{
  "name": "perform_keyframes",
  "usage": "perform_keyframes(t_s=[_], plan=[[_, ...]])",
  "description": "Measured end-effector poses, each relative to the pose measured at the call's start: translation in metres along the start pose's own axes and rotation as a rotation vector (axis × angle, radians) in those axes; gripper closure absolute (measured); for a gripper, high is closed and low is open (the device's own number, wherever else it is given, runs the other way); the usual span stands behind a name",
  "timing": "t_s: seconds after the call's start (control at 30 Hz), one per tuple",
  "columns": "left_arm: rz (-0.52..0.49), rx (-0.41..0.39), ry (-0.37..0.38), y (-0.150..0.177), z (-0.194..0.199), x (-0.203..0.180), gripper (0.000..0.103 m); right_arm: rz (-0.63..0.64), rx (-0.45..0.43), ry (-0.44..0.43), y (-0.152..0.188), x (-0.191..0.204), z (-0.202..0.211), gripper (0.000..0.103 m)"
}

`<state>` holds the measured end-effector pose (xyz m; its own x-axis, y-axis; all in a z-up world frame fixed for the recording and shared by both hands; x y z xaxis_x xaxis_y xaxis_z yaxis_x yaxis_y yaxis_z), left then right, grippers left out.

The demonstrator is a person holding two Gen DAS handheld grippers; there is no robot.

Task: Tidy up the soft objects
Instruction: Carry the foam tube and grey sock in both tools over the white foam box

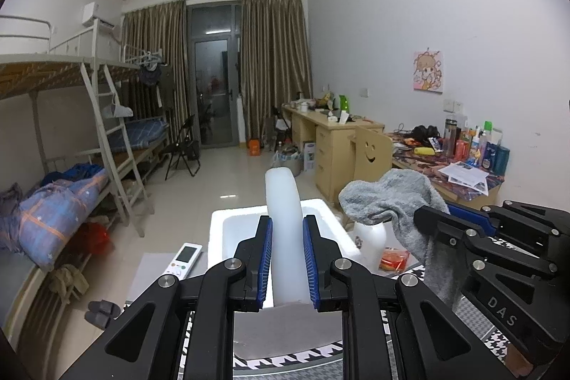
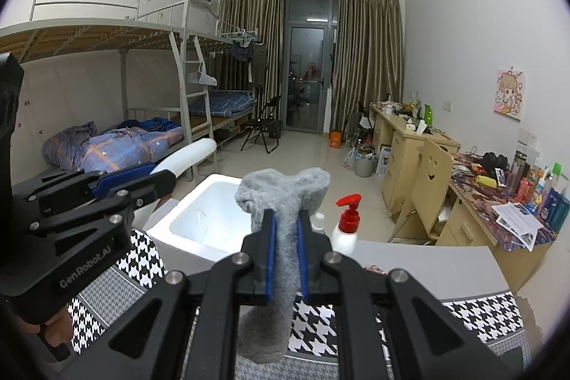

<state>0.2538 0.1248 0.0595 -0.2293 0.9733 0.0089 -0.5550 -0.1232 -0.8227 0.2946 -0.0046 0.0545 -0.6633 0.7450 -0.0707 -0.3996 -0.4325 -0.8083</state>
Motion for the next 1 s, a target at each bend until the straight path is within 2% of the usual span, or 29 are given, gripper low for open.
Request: perform_keyframes(t_s=[0.63,1.0], plan=[[0.002,0.053,-0.032,-0.007,-0.041,0.011,0.084,-0.014,0.036,0.014,-0.013,0.000,-0.025,0.089],[0.007,0.105,-0.022,-0.010,-0.070,0.014,0.084,-0.022,0.052,0.033,-0.016,-0.002,-0.034,0.089]])
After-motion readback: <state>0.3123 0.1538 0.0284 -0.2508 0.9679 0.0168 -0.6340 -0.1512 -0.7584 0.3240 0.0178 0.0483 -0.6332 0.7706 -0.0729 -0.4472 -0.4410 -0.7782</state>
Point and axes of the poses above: each gripper's, at about its wrist camera, not at the fingertips, and z roughly against the way its jaws point, x to its left, y to its underside, the point moved 5 cm from there along -z, roughly the way its jaws point, and after that the axes turned 14 degrees about x, right-handed, at the moved point
